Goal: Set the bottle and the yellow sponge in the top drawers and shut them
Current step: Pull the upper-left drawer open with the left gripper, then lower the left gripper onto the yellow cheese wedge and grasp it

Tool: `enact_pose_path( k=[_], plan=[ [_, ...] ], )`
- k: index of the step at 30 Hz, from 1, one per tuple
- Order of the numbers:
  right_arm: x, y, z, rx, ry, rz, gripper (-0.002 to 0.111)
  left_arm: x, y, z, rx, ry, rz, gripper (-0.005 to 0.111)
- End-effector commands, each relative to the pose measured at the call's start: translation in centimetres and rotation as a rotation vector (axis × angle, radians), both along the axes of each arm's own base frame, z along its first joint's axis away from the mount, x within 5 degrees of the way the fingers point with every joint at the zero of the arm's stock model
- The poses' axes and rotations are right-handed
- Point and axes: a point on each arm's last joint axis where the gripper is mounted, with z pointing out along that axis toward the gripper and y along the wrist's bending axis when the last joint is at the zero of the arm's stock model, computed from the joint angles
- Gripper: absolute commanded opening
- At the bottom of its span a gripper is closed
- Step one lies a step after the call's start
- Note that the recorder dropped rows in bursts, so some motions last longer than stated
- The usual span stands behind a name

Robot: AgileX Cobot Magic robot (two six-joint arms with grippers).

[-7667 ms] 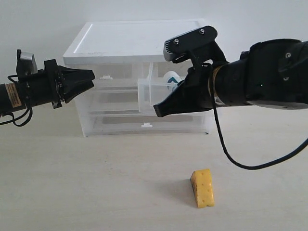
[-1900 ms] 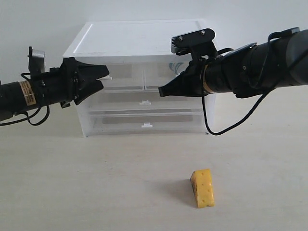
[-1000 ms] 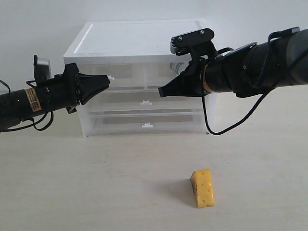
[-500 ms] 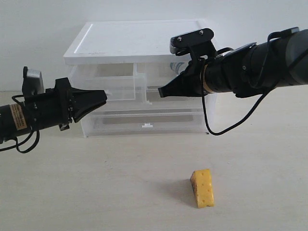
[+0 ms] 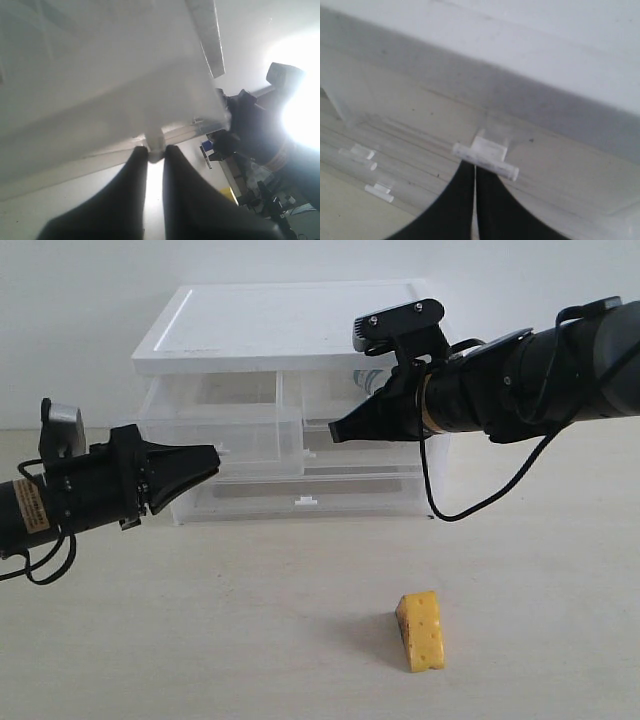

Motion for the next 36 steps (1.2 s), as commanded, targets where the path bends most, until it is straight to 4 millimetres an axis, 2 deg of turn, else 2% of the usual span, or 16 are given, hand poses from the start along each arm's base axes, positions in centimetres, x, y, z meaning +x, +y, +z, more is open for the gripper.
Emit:
enact_pose_path(
  k=[1,4,6,8,10,12,16,23,27,31,36],
  plan=[
    [0.7,-0.8,0.9,-0.024,-0.052,-0.06,0.0,-0.4,-0.2,-0.2,0.022,0.007,-0.02,0.004],
    [0.7,-0.8,0.9,-0.024,-0.052,-0.06,0.0,-0.4,-0.2,-0.2,0.024,0.007,-0.024,0.016],
    [0.7,-0.8,0.9,-0.023,-0.051,-0.059,0.0,-0.4,-0.2,-0.2,0.024,0.007,-0.024,0.035],
    [0.7,-0.8,0.9,-0.019,-0.049,-0.061,0.0,-0.6,-0.3,-0.3,0.029,0.016,-0.042,0.059],
    [0.7,-0.8,0.9,-0.019,-0.049,-0.061,0.0,-0.8,-0.4,-0.4,0.039,0.021,-0.068,0.074],
    [0.7,-0.8,0.9,-0.019,-0.049,-0.061,0.0,-1.2,-0.5,-0.5,0.055,0.028,-0.104,0.075],
    [0.7,-0.8,0.9,-0.022,-0.051,-0.059,0.0,-3.0,-1.2,-0.3,0.075,0.013,-0.134,0.066],
    [0.7,-0.8,0.9,-0.022,-0.05,-0.057,0.0,-7.7,-3.7,-1.2,0.129,0.01,-0.255,0.063],
    [0.7,-0.8,0.9,-0.019,-0.049,-0.06,0.0,-8.5,-5.1,-2.5,0.262,0.048,-0.283,0.063],
    [0.7,-0.8,0.9,-0.019,-0.049,-0.06,0.0,-9.5,-7.0,-2.8,0.301,0.051,-0.331,0.063],
    [0.7,-0.8,0.9,-0.008,-0.045,-0.068,0.0,-9.0,-9.8,-3.2,0.488,0.044,-0.33,0.063]
  ],
)
